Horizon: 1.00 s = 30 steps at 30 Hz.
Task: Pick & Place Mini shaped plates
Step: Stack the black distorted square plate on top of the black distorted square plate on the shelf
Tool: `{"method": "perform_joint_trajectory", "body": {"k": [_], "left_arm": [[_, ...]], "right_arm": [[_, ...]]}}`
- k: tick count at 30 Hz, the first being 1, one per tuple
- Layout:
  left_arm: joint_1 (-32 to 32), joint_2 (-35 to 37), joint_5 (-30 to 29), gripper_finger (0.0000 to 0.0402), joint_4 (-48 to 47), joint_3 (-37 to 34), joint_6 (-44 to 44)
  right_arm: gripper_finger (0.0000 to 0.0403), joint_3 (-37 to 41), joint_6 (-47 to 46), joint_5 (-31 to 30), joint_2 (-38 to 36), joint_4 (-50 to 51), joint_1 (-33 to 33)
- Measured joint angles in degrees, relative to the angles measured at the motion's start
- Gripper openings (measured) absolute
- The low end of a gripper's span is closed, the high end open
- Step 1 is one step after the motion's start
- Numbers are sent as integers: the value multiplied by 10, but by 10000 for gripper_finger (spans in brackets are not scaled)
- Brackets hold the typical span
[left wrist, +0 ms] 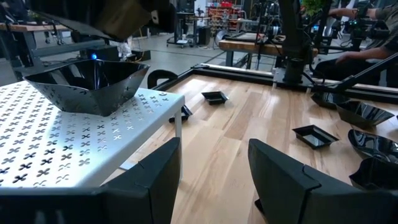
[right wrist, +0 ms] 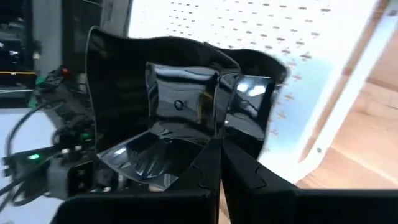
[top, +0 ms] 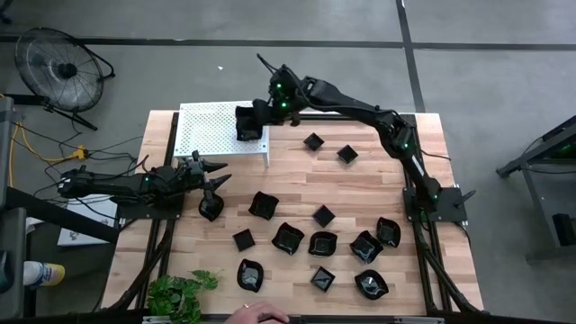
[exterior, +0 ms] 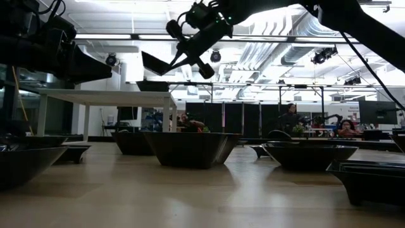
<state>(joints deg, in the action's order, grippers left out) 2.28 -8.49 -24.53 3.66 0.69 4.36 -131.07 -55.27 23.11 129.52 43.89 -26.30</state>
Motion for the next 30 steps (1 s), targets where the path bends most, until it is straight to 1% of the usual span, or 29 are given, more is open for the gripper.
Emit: {"method": "perform_joint_trajectory", "body": {"k": [5, 20, 30], "left_arm": [[0, 0, 0, 186, 0, 0, 0], [0, 0, 0, 186, 0, 0, 0], [0, 0, 0, 186, 0, 0, 0]], "right_arm": [[0, 0, 4, -9, 6, 13, 1], [2, 0, 18, -7, 15, 13, 5], [43, 0, 30, -14, 15, 13, 5]]}}
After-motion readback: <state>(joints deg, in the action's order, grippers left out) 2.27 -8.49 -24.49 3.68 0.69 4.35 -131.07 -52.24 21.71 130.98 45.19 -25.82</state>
